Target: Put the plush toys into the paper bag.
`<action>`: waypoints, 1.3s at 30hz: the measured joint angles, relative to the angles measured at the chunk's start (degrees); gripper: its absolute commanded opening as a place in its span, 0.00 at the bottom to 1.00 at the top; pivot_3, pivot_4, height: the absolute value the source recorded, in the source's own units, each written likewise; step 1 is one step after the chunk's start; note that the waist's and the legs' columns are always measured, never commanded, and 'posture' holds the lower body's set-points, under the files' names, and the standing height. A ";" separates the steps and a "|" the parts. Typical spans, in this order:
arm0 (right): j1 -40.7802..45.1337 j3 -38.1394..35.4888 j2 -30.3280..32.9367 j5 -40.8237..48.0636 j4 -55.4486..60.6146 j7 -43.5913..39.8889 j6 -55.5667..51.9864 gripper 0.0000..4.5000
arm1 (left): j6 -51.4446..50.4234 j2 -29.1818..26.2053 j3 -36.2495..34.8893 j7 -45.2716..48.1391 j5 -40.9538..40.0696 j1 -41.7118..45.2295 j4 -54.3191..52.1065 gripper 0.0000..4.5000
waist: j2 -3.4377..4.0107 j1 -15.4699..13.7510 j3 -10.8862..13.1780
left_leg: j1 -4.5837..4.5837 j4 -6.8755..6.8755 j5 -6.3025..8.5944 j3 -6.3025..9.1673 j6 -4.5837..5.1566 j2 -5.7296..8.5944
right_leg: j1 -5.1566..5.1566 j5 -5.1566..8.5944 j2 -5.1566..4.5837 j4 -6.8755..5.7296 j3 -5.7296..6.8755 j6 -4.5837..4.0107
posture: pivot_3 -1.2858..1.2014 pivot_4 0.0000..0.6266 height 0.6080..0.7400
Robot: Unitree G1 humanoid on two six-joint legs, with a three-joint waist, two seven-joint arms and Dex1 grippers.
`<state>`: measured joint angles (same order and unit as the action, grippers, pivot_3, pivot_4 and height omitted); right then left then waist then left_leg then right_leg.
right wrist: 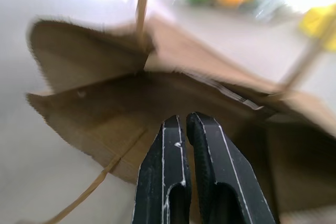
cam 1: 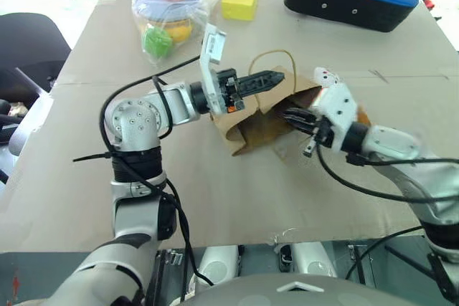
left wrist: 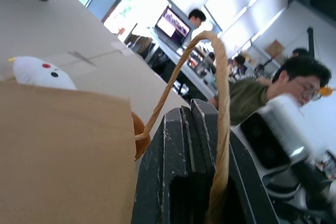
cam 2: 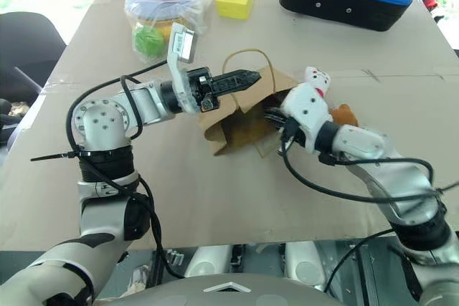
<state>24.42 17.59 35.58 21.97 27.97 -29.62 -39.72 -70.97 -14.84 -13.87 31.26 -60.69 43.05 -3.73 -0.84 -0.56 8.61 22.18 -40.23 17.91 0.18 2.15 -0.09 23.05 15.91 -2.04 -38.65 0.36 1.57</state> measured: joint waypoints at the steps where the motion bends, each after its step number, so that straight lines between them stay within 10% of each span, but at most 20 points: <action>1: 0.12 0.86 -0.39 -0.70 -1.11 -0.19 0.06 0.02 | -0.04 0.45 -0.16 -0.49 -0.51 0.00 -0.02 0.00 | 0.00 -0.13 0.00 | 0.02 -0.01 0.00 0.00 0.00 0.00 | 0.01 0.00 -0.01 -0.01 0.01 0.00 | 0.52 0.24 1.00; 18: 2.15 7.19 -16.37 -16.39 -32.60 -6.42 26.36 0.02 | -1.09 1.47 -5.31 -13.95 -12.96 -5.04 -0.23 0.00 | 0.00 1.29 0.00 | 0.17 0.03 -0.16 0.06 -0.29 0.04 | 0.33 -0.01 0.01 -0.21 -0.10 0.00 | 0.52 0.24 1.00; 28: -1.86 -8.59 -17.12 2.42 -8.30 -4.76 3.09 0.02 | 0.35 -1.64 -2.36 -10.81 -12.84 -8.61 -0.75 0.00 | 0.02 1.15 -0.01 | 0.43 -0.02 -0.16 0.21 -0.30 0.06 | 0.54 -0.02 -0.01 -0.23 -0.04 0.00 | 0.52 0.24 1.00; 39: -0.68 -17.85 -25.97 15.89 -7.43 1.40 -8.22 0.02 | 2.49 -0.38 -2.50 -11.14 -16.57 -8.54 1.03 0.00 | 0.02 1.31 -0.01 | 0.44 0.06 -0.16 0.25 -0.29 0.12 | 0.58 -0.02 0.01 -0.25 -0.06 -0.01 | 0.52 0.24 1.00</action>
<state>23.74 -0.26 9.61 37.86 20.54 -28.22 -47.94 -68.48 -15.21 -16.36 20.12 -77.25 34.51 -2.70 -0.82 0.75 8.59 22.62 -40.17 17.75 0.43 1.85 0.02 23.64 15.89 -2.02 -38.90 0.30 1.56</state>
